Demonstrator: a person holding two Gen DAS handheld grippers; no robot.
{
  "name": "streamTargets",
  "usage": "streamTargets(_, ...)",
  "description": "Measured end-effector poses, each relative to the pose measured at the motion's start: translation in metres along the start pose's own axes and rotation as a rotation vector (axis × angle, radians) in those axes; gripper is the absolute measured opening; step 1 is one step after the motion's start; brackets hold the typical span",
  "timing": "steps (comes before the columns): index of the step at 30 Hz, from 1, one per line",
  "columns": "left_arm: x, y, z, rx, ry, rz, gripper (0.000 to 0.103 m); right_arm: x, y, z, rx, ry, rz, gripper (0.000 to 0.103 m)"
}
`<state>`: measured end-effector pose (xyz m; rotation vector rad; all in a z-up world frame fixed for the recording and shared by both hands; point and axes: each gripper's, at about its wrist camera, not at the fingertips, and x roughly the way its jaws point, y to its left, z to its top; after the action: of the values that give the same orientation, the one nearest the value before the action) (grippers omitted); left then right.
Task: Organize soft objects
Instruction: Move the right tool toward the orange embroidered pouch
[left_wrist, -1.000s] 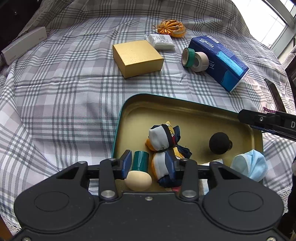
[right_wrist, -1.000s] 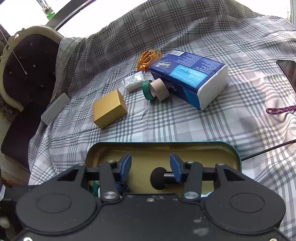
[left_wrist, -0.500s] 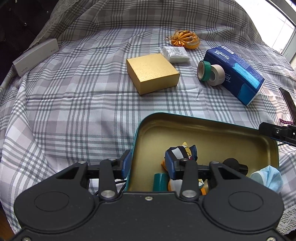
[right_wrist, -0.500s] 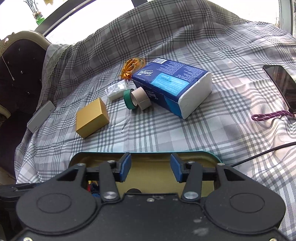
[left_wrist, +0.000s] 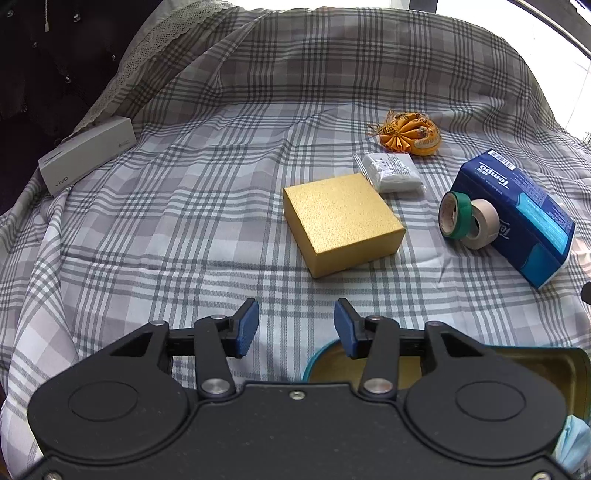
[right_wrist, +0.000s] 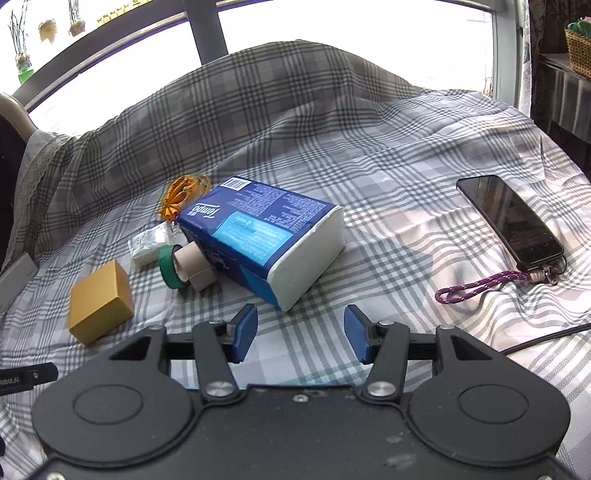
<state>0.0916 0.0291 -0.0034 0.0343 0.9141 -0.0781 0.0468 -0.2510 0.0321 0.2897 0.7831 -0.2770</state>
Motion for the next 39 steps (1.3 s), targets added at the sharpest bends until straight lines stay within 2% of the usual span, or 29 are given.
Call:
streamTargets(8,0.030,0.005,0.026,-0.064,-0.122,0.016,0.046,0.028,-0.015,0.000,0.056,-0.092,-0.197,0.051)
streamTargets(10,0.041,0.006,0.031,-0.066,-0.123,0.021,0.046,0.036,-0.020,-0.001,0.067,-0.102,-0.242,0.052)
streamTargets(13,0.053,0.009,0.032,-0.071,-0.117,-0.012,0.047,0.048,-0.027,-0.004,0.089,-0.090,-0.276,0.052)
streamTargets(19,0.053,0.006,0.025,-0.046,-0.166,-0.036,0.048,0.064,-0.034,-0.010,0.125,-0.048,-0.255,0.052)
streamTargets(25,0.049,0.002,0.017,-0.005,-0.204,0.003,0.052,0.065,-0.036,-0.011,0.188,-0.039,-0.206,0.052)
streamTargets(31,0.046,0.013,0.014,-0.045,-0.194,0.009,0.052,0.072,-0.026,-0.013,0.203,0.005,-0.135,0.052)
streamTargets(36,0.042,0.025,0.015,-0.106,-0.181,-0.007,0.051,0.071,-0.021,-0.012,0.180,0.014,-0.142,0.052)
streamTargets(39,0.037,0.026,0.020,-0.128,-0.185,-0.006,0.051,0.061,-0.023,-0.008,0.178,-0.023,-0.175,0.052)
